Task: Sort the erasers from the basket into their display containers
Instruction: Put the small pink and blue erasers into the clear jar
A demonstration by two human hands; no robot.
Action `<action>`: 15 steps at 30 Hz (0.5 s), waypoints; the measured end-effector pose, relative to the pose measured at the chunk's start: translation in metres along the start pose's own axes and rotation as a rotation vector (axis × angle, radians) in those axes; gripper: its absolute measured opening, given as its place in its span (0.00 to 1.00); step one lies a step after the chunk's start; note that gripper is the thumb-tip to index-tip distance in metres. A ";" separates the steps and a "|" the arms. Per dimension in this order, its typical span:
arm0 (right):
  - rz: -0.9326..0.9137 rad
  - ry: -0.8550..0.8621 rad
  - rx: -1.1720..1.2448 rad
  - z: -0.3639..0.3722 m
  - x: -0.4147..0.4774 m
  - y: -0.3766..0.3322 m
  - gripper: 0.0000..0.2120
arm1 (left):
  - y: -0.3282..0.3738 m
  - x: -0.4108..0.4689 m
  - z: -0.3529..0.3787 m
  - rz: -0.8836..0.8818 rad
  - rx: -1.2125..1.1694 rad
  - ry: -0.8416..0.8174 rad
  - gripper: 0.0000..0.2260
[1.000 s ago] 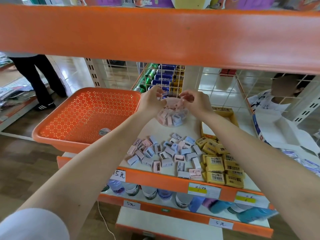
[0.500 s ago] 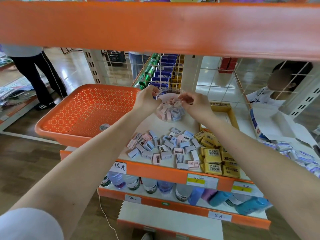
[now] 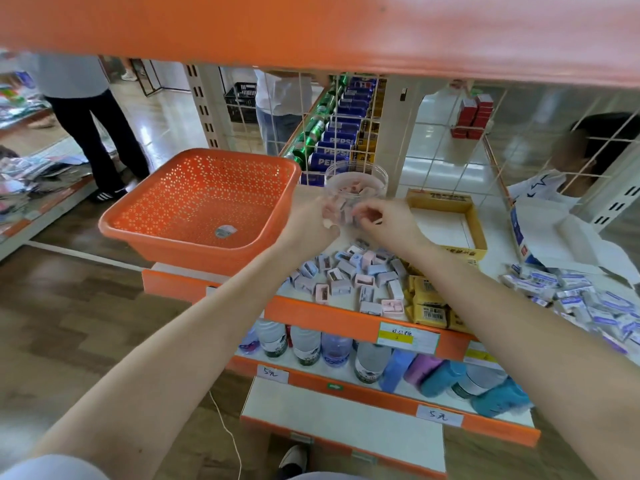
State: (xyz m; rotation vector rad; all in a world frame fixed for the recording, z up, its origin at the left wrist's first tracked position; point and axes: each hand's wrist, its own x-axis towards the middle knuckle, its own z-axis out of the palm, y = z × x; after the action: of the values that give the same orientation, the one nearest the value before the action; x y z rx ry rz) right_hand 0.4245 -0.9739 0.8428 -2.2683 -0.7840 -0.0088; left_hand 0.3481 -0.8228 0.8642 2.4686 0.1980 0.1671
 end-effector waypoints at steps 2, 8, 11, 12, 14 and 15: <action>-0.004 -0.046 0.003 0.006 -0.001 -0.001 0.10 | -0.010 -0.015 0.010 -0.028 0.038 -0.047 0.18; -0.011 -0.200 0.022 0.015 -0.002 -0.008 0.08 | -0.035 -0.041 0.011 -0.028 0.077 -0.126 0.22; -0.023 -0.326 -0.035 0.017 0.000 -0.009 0.12 | -0.043 -0.051 0.006 0.020 0.091 -0.132 0.23; -0.037 -0.341 -0.064 0.017 0.000 -0.008 0.13 | -0.046 -0.053 0.006 0.017 0.094 -0.140 0.24; -0.063 -0.340 -0.092 0.018 -0.001 -0.007 0.13 | -0.052 -0.057 0.009 -0.004 0.102 -0.152 0.26; -0.072 -0.334 -0.097 0.018 -0.003 -0.007 0.13 | -0.054 -0.059 0.011 -0.013 0.102 -0.151 0.27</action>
State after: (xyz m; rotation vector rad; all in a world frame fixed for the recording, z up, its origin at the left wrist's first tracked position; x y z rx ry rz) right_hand 0.4151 -0.9602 0.8331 -2.3634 -1.0580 0.3114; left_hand 0.2871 -0.7981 0.8175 2.5673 0.1609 -0.0365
